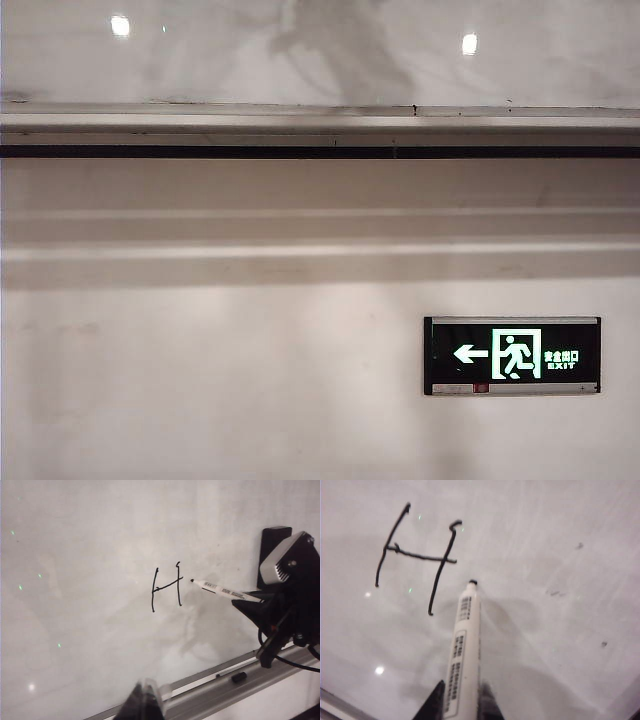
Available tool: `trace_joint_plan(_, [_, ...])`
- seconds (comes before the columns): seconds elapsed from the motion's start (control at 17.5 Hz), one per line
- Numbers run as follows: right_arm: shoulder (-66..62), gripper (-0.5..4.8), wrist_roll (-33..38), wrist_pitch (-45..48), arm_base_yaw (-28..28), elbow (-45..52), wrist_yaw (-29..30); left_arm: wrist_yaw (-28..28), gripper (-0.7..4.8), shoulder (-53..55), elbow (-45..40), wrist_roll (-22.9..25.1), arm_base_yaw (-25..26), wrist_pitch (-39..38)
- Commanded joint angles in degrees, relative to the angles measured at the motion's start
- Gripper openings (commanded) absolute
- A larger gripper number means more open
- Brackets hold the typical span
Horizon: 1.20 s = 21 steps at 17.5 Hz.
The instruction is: Take a marker from the whiteboard tray, write "Hi!" on the whiteboard, and then put the marker back vertically into the whiteboard tray.
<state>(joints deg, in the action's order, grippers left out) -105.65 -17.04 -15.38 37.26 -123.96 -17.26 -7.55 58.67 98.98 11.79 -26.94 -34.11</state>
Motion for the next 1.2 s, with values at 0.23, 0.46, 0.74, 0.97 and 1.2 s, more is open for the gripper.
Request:
trace_joint_plan(0.23, [-0.11, -0.01, 0.59, -7.37, -0.28, -0.31, -0.79, 0.26, -0.07, -0.13, 0.17, -0.24, -0.09, 0.7])
trace_joint_plan(0.46, [-0.02, -0.01, 0.55, -7.32, -0.28, -0.33, -0.79, 0.26, -0.07, -0.13, 0.17, -0.24, -0.09, 0.72])
trace_joint_plan(0.74, [4.57, -0.01, 0.28, -5.22, 1.95, -0.35, -0.81, 0.26, -0.07, -0.17, 0.17, -0.24, -0.09, 0.72])
trace_joint_plan(0.97, [4.55, -0.01, -2.34, -0.46, 1.68, -0.35, -0.37, 0.26, -0.07, -0.17, 0.17, -0.24, -0.09, 0.74])
trace_joint_plan(1.2, [2.73, -0.01, -2.36, 1.44, 1.22, -0.31, 0.7, 0.26, -0.07, -0.15, 0.17, -0.24, -0.09, 0.74])
